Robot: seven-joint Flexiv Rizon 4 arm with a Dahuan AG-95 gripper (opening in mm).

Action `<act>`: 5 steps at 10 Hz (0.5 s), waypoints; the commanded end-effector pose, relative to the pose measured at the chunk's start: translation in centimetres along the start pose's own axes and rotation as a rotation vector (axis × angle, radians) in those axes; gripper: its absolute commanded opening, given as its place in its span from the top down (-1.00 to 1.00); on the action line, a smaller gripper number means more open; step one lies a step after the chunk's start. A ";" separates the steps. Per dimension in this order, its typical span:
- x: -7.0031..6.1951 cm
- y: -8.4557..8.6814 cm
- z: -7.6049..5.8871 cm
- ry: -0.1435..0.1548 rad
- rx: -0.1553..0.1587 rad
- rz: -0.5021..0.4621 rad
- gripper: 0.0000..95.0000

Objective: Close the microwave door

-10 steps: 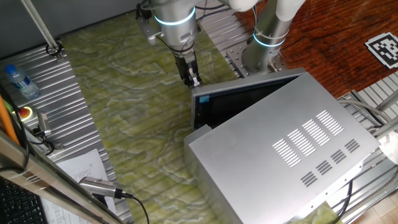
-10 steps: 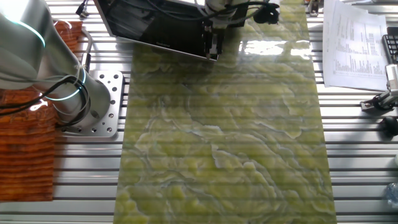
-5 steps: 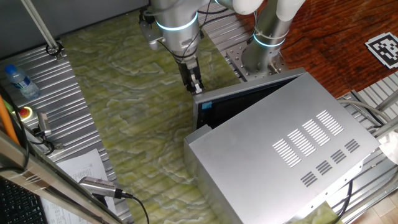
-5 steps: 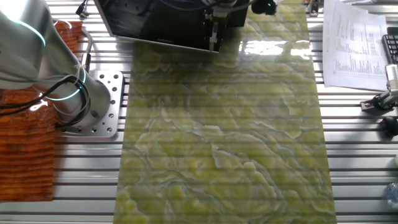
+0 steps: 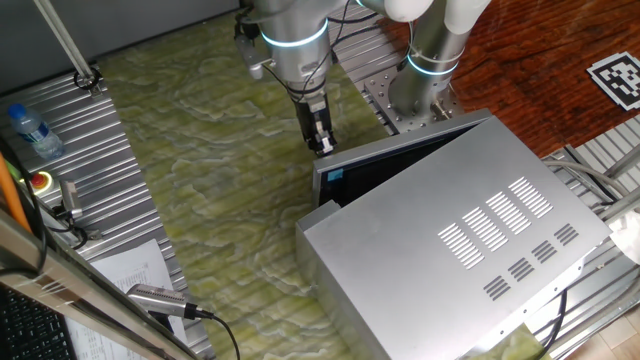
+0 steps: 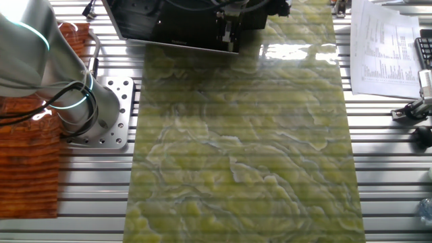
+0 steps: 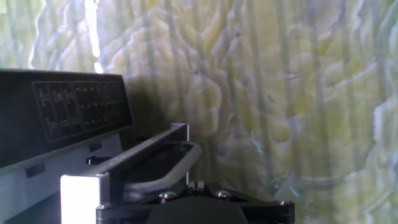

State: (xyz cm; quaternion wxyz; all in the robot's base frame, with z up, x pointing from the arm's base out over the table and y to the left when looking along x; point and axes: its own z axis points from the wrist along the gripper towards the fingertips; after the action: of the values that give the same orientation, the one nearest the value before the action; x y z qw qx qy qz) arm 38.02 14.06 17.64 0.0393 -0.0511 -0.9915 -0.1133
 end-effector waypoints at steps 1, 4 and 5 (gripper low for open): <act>0.1 0.2 0.1 -0.002 -0.016 0.004 1.00; 0.4 0.7 0.3 -0.013 -0.051 0.003 1.00; 0.7 1.0 0.4 -0.020 -0.066 0.011 1.00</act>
State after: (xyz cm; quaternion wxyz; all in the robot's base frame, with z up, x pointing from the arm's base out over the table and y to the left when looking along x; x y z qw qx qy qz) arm 37.40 15.21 17.59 0.0288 -0.0579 -0.9875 -0.1440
